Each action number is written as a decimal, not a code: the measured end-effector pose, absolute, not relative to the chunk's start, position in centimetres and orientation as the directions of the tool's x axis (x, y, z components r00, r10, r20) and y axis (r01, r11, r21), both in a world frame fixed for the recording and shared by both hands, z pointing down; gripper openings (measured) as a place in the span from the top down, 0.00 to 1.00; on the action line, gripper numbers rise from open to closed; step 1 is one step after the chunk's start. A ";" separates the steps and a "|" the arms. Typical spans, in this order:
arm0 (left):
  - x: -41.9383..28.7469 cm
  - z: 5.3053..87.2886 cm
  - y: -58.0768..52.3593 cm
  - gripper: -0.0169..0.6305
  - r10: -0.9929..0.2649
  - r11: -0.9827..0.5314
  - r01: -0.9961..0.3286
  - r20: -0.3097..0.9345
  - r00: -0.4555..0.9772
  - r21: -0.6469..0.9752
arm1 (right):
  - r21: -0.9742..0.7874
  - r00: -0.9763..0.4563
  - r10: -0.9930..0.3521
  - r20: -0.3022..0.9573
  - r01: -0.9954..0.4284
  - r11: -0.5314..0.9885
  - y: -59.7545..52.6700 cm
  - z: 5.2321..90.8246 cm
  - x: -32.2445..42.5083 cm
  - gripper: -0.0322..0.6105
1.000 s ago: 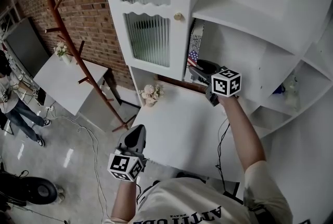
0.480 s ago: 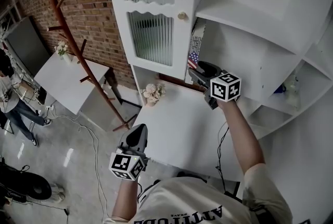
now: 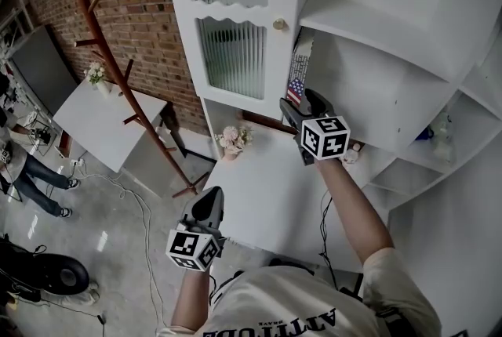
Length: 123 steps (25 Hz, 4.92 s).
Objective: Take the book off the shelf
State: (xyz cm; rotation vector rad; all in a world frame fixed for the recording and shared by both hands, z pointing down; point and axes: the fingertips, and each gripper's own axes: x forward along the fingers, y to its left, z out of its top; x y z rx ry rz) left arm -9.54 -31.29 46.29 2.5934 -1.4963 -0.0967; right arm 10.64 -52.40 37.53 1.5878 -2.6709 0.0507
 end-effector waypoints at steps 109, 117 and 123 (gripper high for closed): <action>-5.9 48.9 -18.8 0.93 -0.676 -0.718 -0.673 0.051 0.735 0.179 | 0.049 0.100 -0.984 -0.149 -0.993 -0.108 -10.0 39.3 29.0 0.68; -3.1 49.4 -18.1 0.93 -0.716 -0.683 -0.713 0.051 0.696 0.159 | 0.047 0.086 -0.984 -0.156 -0.994 -0.095 -8.7 41.1 32.2 0.68; -2.3 48.7 -15.6 0.93 -0.735 -0.668 -0.734 0.050 0.677 0.118 | 0.080 0.070 -0.981 -0.180 -0.993 -0.085 -6.3 40.8 33.4 0.68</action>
